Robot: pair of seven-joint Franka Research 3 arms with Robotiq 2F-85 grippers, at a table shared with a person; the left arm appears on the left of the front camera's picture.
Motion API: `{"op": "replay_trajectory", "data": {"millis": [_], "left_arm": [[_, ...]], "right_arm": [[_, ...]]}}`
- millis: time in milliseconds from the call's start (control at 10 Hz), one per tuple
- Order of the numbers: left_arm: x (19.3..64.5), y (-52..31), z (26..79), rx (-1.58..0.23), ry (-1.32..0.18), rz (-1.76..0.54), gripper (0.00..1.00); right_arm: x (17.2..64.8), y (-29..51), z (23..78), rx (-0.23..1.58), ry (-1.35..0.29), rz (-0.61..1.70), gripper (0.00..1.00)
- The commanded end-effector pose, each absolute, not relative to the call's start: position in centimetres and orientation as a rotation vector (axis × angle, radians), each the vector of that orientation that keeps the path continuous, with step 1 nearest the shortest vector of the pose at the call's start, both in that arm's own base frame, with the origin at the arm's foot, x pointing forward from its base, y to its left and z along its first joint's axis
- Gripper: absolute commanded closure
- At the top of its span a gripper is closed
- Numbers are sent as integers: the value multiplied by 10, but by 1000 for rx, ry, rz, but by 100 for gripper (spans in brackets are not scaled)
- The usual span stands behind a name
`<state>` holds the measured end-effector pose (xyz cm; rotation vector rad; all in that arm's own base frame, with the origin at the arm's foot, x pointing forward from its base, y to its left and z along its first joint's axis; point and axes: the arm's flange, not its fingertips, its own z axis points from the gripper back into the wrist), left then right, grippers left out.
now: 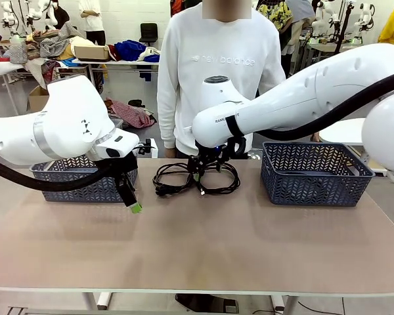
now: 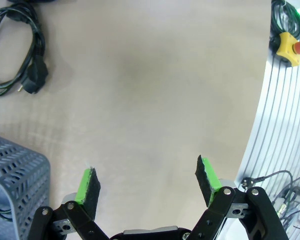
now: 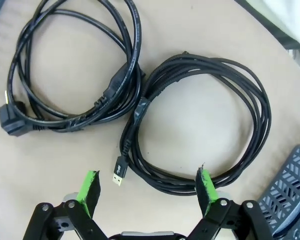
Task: Organize the cables according to human instructions.
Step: Pick up a bundle of cables and place it in the basket indicated by the human.
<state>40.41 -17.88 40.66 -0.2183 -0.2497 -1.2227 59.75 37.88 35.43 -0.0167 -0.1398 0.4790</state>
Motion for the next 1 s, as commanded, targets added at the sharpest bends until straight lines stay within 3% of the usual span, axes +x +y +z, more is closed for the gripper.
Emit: {"op": "replay_trajectory", "data": {"millis": [0,900], "left_arm": [[404,-177,407,-221,-250,-1215,0],[404,-177,407,-221,-250,-1215,0]], "right_arm": [[610,384,352,-45,-136,416,0],[618,385,322,-40,-77,373,0]]}}
